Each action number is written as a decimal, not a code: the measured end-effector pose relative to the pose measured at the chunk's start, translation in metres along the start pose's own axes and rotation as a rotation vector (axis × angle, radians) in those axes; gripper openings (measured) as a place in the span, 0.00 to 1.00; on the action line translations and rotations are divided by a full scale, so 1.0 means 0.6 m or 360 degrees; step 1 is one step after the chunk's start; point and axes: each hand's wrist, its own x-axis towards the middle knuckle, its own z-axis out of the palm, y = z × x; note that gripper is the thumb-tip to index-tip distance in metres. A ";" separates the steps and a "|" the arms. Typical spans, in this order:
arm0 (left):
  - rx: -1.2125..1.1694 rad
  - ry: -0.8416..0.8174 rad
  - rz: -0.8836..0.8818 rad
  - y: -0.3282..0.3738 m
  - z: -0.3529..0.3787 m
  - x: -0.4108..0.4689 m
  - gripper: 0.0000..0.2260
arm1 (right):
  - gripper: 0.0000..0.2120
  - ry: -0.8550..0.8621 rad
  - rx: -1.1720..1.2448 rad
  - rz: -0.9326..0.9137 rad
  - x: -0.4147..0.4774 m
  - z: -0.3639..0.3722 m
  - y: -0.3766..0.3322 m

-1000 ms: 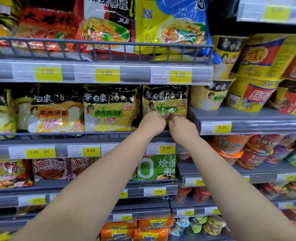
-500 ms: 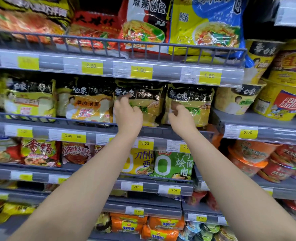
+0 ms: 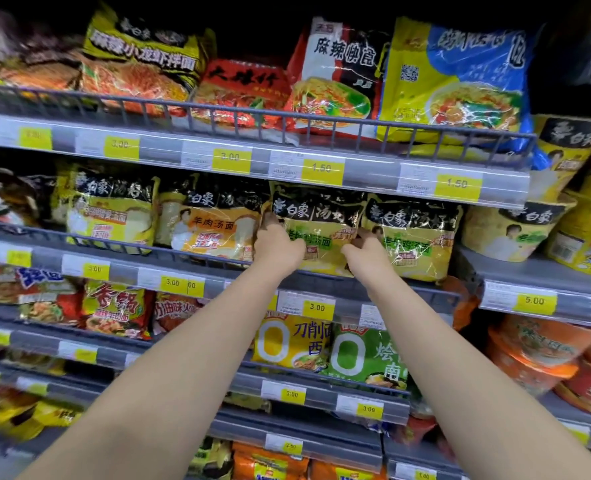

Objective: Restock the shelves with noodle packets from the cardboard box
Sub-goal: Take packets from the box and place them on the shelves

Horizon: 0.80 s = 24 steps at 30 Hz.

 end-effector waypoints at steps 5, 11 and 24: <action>-0.0054 -0.0151 -0.0111 0.015 0.003 0.015 0.25 | 0.16 -0.0004 -0.0019 0.0036 0.002 -0.012 0.001; -0.0159 -0.0205 -0.0231 0.026 0.012 0.029 0.22 | 0.25 -0.0074 -0.0058 -0.0007 -0.007 -0.022 0.002; -0.0419 0.0228 0.0191 -0.018 -0.003 0.006 0.12 | 0.24 0.0150 -0.0228 -0.0166 -0.010 0.003 0.007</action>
